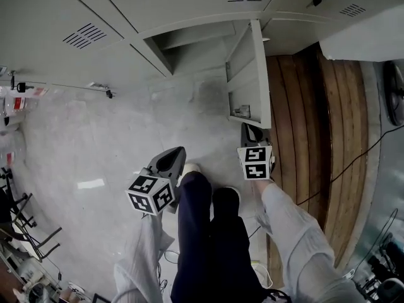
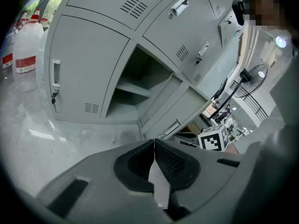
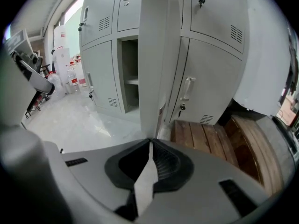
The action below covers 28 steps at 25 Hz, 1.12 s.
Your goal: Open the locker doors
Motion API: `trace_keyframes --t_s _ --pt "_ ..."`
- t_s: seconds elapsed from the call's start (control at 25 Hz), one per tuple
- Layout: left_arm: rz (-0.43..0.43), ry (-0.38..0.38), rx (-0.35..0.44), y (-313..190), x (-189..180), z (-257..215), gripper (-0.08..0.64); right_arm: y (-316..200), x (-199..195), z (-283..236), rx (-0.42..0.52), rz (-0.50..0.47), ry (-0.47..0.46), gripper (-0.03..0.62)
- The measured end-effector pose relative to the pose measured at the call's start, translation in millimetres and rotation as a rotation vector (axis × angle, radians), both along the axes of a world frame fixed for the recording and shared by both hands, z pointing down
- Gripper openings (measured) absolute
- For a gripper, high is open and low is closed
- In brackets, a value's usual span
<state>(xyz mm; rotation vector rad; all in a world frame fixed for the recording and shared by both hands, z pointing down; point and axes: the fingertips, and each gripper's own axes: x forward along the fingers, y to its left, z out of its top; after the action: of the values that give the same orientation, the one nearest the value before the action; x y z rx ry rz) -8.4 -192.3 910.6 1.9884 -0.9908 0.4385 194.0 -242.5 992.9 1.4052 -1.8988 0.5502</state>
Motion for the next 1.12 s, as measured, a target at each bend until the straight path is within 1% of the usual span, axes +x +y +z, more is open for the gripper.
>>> trace_keyframes --t_s 0.16,0.4,0.52,0.68,0.92,1.12 --pt "0.049 -0.005 -0.005 -3 18 5 0.011 -3 27 -1 0.013 0.014 0.033 0.023" --pt "0.083 0.008 0.007 -15 43 3 0.011 -9 71 -1 0.019 0.043 0.092 0.023" --pt "0.105 0.006 0.007 -17 51 5 0.011 -14 88 -1 0.017 0.069 0.100 0.020" --pt "0.123 0.000 -0.003 -16 58 10 0.011 -14 91 -2 0.027 0.047 0.106 0.018" --pt "0.143 -0.008 -0.007 -17 63 11 0.011 -15 92 -2 0.030 0.075 0.094 0.018" --pt "0.128 -0.018 -0.013 -18 57 9 0.011 -15 93 -2 0.025 0.059 0.110 0.018"
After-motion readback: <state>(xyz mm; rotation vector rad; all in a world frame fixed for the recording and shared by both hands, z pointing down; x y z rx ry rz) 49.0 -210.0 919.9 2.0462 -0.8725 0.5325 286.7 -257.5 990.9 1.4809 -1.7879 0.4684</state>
